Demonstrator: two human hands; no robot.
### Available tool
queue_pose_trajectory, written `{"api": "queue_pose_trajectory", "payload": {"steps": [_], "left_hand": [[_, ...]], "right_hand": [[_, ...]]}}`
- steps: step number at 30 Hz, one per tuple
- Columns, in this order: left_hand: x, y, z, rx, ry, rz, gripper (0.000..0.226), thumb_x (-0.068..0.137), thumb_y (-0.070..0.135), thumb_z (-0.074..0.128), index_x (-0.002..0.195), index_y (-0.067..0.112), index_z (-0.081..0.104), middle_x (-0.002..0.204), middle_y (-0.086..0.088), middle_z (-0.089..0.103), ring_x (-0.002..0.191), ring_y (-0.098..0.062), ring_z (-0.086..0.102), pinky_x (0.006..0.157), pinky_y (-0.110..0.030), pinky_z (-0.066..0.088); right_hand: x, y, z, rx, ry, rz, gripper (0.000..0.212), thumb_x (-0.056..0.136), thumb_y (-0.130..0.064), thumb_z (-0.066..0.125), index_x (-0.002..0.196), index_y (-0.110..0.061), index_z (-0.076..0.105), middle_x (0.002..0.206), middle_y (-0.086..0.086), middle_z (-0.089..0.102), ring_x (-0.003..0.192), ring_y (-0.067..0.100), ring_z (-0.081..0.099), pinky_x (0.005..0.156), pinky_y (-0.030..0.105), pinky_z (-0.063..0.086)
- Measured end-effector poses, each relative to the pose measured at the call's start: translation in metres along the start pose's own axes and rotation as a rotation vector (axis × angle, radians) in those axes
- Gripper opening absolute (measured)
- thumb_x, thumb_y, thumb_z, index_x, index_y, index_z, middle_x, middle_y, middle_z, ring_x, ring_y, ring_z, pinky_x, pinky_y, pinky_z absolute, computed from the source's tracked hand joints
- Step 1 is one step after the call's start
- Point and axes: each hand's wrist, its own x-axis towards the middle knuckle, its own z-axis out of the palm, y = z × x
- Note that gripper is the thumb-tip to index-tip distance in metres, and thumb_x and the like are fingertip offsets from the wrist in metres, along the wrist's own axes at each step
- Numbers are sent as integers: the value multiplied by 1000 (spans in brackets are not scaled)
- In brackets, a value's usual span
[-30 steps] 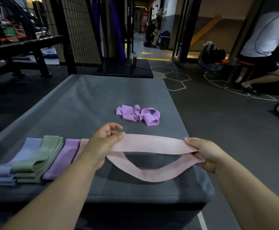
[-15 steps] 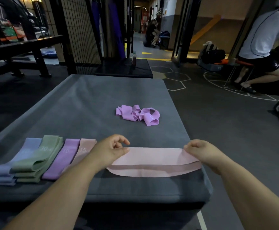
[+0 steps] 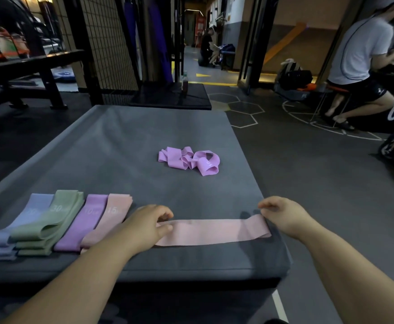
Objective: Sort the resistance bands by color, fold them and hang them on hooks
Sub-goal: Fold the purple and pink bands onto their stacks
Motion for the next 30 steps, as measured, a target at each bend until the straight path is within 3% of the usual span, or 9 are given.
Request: {"api": "queue_pose_trajectory", "payload": {"steps": [5, 9, 11, 14, 19, 23, 26, 28, 30], "left_hand": [[-2, -1, -3, 65, -24, -152, 35, 89, 42, 62, 121, 28, 58, 120, 7, 54, 115, -14, 50, 102, -31, 41], [-6, 4, -7, 66, -84, -259, 44, 84, 41, 66, 125, 28, 53, 124, 4, 48, 109, -15, 51, 96, -30, 44], [-7, 6, -8, 46, -92, -293, 48, 81, 36, 69, 125, 27, 53, 121, 3, 49, 103, -14, 53, 87, -25, 44], [-9, 9, -11, -11, -107, -330, 48, 80, 29, 71, 123, 25, 52, 115, 5, 53, 99, -14, 54, 79, -23, 41], [-8, 11, -14, -128, -59, -297, 27, 83, 29, 72, 106, 30, 57, 92, 11, 55, 82, -8, 54, 69, -24, 39], [-5, 11, -15, -509, 37, -339, 13, 88, 26, 69, 98, 23, 62, 94, 0, 61, 76, -13, 55, 59, -23, 42], [-5, 19, -16, -878, -15, -426, 3, 94, 18, 62, 98, 18, 62, 92, -1, 61, 73, -13, 55, 56, -22, 46], [-5, 21, -17, -1048, -78, -418, 7, 95, 13, 60, 100, 17, 61, 89, -2, 60, 70, -12, 57, 58, -20, 48], [-6, 21, -21, -1127, -123, -368, 20, 90, 4, 64, 107, 15, 62, 89, 0, 60, 75, -9, 60, 66, -19, 50]], "right_hand": [[0, 5, 2, -90, -47, 67, 24, 89, -25, 65, 113, -20, 67, 108, -3, 68, 93, 15, 61, 82, 23, 43], [-4, 1, 4, -175, -100, 73, 38, 84, -30, 71, 121, -21, 63, 107, -3, 64, 105, 17, 60, 84, 21, 41], [-4, 0, 4, -198, -100, 68, 41, 83, -27, 71, 123, -22, 63, 114, 0, 64, 107, 18, 59, 81, 20, 39], [-5, 0, 3, -165, -65, 60, 36, 80, -21, 73, 116, -23, 66, 102, -3, 62, 93, 16, 58, 77, 21, 40], [-6, -1, 1, -59, -5, 42, 25, 85, -19, 69, 107, -26, 63, 95, -3, 61, 89, 17, 56, 75, 22, 38], [-5, -1, 4, 82, 45, 19, 25, 89, -16, 64, 109, -28, 55, 98, -1, 59, 86, 21, 58, 76, 27, 43], [-4, -4, 7, 229, 86, 5, 12, 90, -12, 65, 96, -21, 59, 95, -1, 60, 63, 16, 60, 63, 25, 47], [-3, -4, 8, 318, 71, 15, 7, 87, -18, 71, 87, -18, 65, 85, 0, 67, 59, 13, 58, 62, 24, 47], [-4, -4, 8, 464, 2, 37, 15, 79, -19, 81, 88, -17, 69, 81, -1, 73, 68, 12, 63, 69, 24, 49]]}}
